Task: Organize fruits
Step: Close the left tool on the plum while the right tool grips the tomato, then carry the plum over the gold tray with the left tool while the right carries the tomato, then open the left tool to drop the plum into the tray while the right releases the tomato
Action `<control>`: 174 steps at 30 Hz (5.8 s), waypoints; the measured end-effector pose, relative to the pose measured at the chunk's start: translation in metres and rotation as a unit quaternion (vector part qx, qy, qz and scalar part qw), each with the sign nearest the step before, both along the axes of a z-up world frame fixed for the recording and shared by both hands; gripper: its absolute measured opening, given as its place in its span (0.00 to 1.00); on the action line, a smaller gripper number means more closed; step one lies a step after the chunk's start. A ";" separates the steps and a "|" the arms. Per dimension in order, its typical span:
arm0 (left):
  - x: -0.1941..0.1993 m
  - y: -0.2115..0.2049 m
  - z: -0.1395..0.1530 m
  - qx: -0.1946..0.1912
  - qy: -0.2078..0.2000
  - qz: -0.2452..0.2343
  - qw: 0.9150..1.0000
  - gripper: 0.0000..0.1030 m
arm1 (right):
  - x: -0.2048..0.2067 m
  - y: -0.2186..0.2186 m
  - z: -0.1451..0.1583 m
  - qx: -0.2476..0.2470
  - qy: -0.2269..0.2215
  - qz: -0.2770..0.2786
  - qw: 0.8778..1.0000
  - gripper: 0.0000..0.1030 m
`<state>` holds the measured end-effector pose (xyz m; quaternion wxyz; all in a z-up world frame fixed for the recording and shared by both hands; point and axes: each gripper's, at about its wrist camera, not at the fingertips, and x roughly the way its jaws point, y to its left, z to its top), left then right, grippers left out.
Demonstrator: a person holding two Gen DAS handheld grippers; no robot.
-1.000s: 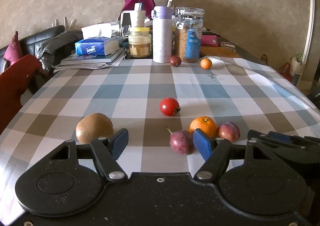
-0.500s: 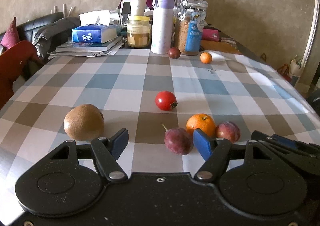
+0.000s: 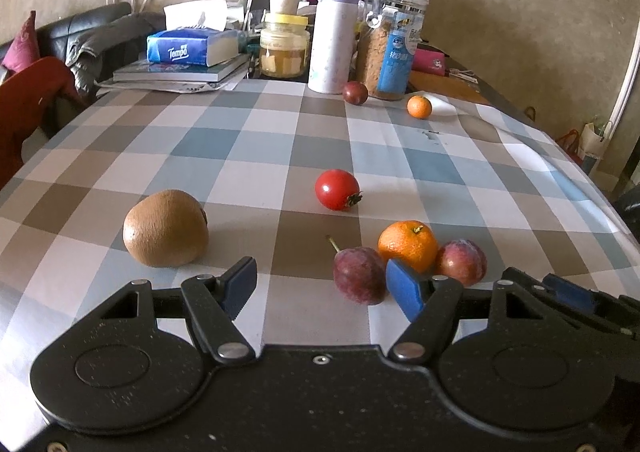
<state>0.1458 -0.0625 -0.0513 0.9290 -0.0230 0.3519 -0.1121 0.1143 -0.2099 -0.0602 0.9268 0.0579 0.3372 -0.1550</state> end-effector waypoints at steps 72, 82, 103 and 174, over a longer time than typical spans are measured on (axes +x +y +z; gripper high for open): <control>-0.018 -0.002 0.022 0.058 0.016 -0.004 0.998 0.45 | 0.002 -0.018 -0.007 0.029 0.031 -0.039 0.998 0.31; -0.037 0.011 0.037 0.072 0.041 0.006 0.997 0.45 | 0.001 -0.018 -0.007 0.026 0.032 -0.044 0.998 0.31; -0.066 0.041 0.035 0.047 0.085 0.021 0.995 0.45 | -0.005 -0.017 -0.003 0.011 0.005 -0.048 0.999 0.31; -0.092 0.040 0.022 0.094 0.029 0.019 0.995 0.53 | -0.114 0.021 0.036 0.125 0.055 0.087 0.987 0.33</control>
